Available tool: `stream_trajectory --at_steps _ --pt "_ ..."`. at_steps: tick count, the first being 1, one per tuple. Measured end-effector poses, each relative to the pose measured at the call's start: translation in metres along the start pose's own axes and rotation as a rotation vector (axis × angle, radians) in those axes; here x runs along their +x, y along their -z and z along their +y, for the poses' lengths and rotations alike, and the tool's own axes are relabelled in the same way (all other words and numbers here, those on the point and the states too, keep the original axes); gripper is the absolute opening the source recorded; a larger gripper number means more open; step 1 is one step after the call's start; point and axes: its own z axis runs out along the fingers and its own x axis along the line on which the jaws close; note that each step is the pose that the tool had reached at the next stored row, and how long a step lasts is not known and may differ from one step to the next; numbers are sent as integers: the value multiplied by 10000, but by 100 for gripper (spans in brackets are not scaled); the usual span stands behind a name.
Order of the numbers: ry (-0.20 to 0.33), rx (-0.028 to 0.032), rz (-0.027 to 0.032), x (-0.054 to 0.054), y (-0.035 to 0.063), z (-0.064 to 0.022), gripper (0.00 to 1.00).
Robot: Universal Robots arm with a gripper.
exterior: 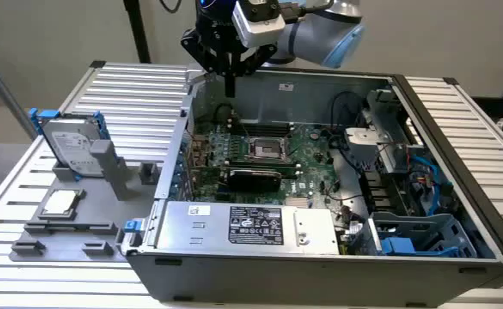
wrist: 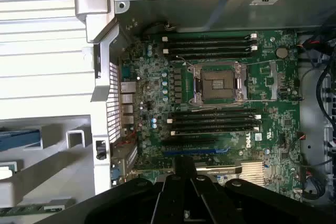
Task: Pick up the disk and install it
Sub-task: 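Reach for the disk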
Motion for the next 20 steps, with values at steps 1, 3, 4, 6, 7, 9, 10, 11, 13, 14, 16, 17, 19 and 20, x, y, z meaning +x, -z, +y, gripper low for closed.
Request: stream_trajectory --at_steps 1,3,4,6,7,9,10,11,13,14,16,17,19,20 --pt "0 0 0 0 0 0 11" --pt "0 0 0 0 0 0 11" --pt "0 1 0 0 0 0 11" --pt "0 0 0 0 0 0 11" --pt "0 1 0 0 0 0 11" --pt "0 0 0 0 0 0 11" --pt "0 0 -1 0 0 0 11" --pt "0 0 0 0 0 0 11" --pt "0 0 0 0 0 0 11" --pt "0 0 0 5 0 0 11" --pt "2 3 1 62 3 -4 11" --pt "2 1 0 107 3 -7 11" --pt "2 0 0 198 4 -14 11" --pt "3 0 0 243 6 -17 11"
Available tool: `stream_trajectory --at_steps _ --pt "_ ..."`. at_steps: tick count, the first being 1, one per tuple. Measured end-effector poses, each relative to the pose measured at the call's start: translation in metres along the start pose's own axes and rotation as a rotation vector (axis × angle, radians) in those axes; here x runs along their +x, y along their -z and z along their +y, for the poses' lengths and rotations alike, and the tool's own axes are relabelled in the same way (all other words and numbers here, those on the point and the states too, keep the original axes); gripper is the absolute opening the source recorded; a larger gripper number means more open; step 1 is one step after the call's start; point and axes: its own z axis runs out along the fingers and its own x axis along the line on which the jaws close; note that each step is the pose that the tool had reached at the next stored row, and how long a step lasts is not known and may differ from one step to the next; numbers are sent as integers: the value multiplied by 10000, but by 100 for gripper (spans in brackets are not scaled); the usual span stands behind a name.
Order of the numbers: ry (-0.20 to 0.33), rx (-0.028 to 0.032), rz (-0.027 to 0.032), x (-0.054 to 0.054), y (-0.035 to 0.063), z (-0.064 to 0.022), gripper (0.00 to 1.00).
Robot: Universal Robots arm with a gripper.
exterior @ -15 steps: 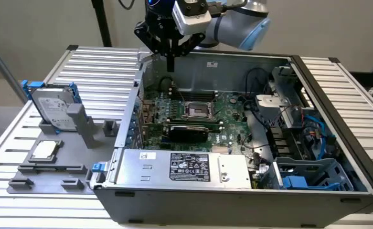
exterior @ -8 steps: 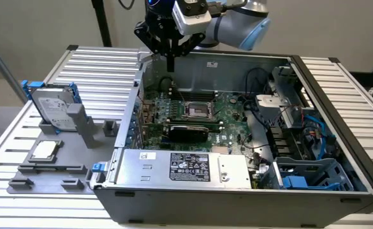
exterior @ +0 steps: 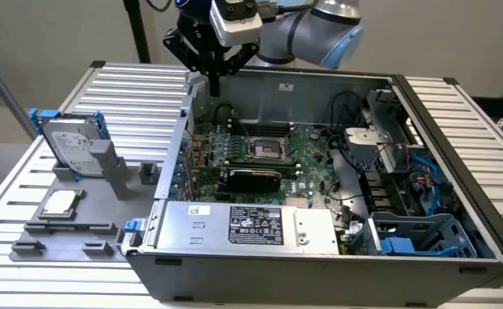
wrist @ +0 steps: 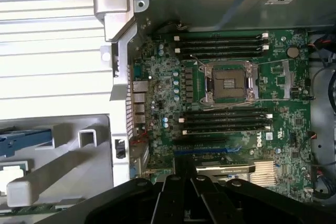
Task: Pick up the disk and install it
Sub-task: 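Reach for the disk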
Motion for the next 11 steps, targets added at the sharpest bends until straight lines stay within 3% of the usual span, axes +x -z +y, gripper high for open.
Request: stream_trajectory --at_steps 11 --pt "1 0 1 497 11 -32 11"
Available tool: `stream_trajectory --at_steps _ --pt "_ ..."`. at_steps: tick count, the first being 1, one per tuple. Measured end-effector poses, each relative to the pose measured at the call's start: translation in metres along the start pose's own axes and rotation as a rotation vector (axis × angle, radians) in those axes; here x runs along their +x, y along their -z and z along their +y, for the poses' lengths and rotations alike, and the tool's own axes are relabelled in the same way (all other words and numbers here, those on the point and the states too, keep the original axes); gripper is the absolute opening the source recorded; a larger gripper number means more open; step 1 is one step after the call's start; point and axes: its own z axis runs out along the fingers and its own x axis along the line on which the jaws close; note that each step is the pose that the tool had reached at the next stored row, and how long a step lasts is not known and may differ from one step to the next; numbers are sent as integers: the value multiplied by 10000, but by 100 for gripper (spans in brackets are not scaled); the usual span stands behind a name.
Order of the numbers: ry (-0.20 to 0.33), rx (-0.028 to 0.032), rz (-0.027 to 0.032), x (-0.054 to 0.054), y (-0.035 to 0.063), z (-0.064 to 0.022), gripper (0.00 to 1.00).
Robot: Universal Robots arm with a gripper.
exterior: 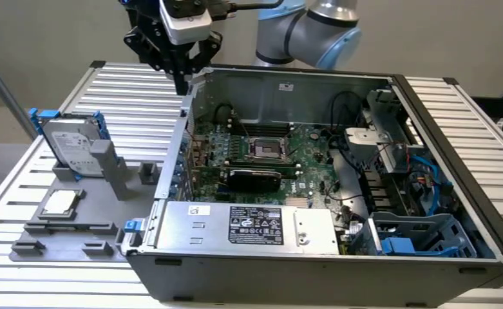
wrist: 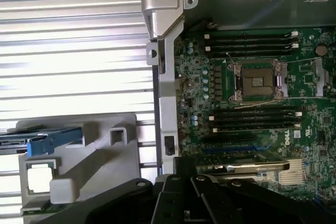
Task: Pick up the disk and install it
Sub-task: 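Reach for the disk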
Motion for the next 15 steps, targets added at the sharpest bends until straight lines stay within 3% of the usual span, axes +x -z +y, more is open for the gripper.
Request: stream_trajectory --at_steps 15 --pt "-1 0 0 687 12 13 11"
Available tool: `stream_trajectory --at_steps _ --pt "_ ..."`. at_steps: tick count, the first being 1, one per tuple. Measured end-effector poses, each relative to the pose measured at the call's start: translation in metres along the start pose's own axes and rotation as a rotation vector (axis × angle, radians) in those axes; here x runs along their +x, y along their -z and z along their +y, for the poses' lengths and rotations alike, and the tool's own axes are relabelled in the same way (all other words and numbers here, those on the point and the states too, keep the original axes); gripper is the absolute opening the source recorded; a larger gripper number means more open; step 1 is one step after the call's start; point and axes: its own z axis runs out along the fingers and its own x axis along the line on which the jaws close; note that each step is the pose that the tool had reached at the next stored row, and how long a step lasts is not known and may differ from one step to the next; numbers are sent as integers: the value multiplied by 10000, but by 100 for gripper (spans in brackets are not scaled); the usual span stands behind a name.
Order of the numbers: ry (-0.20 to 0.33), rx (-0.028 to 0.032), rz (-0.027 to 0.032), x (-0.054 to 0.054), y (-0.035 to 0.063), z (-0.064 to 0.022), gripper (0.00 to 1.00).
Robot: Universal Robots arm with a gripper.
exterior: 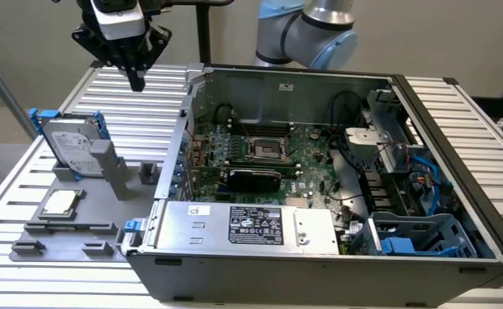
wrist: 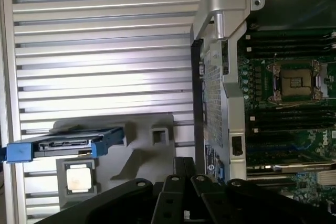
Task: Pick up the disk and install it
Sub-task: 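Reach for the disk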
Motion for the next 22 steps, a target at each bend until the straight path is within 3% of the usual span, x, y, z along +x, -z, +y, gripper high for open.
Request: stream_trajectory --at_steps 13,22 --pt "0 0 0 599 -3 90 11" --pt "0 0 0 1008 -79 91 11"
